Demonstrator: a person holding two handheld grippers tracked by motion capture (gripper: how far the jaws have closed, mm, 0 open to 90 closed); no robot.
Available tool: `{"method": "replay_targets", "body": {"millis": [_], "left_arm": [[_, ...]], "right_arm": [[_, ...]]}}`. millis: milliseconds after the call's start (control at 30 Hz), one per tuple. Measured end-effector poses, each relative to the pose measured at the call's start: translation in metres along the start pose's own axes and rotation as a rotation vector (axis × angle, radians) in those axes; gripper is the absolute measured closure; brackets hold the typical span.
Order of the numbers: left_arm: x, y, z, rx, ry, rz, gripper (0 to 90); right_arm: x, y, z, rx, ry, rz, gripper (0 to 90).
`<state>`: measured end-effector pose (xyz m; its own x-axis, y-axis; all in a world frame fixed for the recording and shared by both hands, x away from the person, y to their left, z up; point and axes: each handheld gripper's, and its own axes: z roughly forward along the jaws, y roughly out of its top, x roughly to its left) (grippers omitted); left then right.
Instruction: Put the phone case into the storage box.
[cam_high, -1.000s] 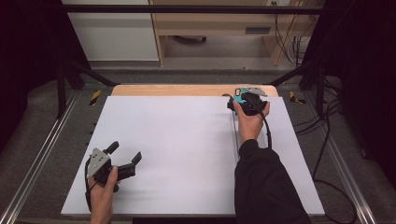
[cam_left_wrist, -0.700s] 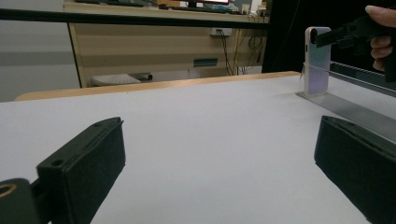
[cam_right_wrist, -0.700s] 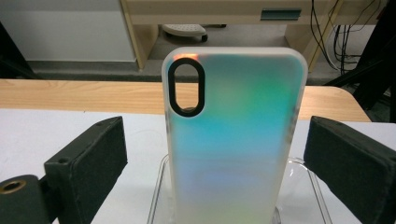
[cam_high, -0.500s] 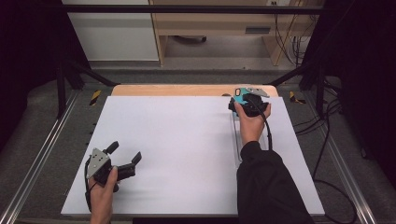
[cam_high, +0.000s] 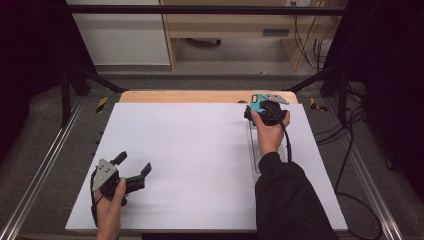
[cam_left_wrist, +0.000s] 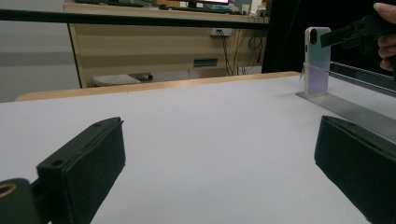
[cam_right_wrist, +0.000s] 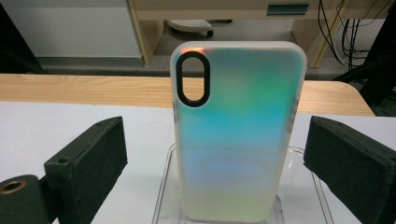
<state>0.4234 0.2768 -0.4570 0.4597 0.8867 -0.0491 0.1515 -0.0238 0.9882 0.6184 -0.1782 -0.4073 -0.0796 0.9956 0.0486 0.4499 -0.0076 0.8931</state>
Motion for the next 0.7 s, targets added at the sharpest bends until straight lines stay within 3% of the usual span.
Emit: {"method": "replay_targets", "body": {"millis": [700], "left_arm": [[0.0, 0.0, 0.0, 0.0, 0.0, 0.001, 1.4]], "right_arm": [[0.001, 0.001, -0.011, 0.016, 0.021, 0.006, 6.4]]}}
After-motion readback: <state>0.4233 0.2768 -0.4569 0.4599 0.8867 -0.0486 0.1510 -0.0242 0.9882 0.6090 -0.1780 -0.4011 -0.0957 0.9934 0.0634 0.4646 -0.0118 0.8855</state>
